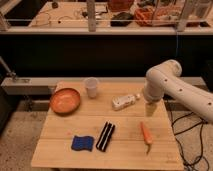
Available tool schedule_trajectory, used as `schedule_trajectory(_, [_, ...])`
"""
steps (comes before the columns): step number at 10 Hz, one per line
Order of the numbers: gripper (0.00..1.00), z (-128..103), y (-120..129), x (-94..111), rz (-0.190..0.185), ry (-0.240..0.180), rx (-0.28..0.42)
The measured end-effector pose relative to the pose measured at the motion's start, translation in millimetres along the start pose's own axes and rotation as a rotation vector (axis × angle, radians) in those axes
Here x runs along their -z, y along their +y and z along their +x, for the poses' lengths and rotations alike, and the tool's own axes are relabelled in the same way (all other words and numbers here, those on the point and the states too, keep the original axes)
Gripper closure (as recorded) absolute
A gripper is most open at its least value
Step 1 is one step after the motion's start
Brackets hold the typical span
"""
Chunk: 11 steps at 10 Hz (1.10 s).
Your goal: Move the arm in a circular motion
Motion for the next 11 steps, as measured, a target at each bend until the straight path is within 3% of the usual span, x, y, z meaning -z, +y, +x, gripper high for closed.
schedule_trajectory(6, [0.20,1.5,36.6,0.9,0.002,0.012,0.009])
schedule_trajectory(11, [0.20,-41.9,50.3,-1.7,-0.009,0.021,0.070])
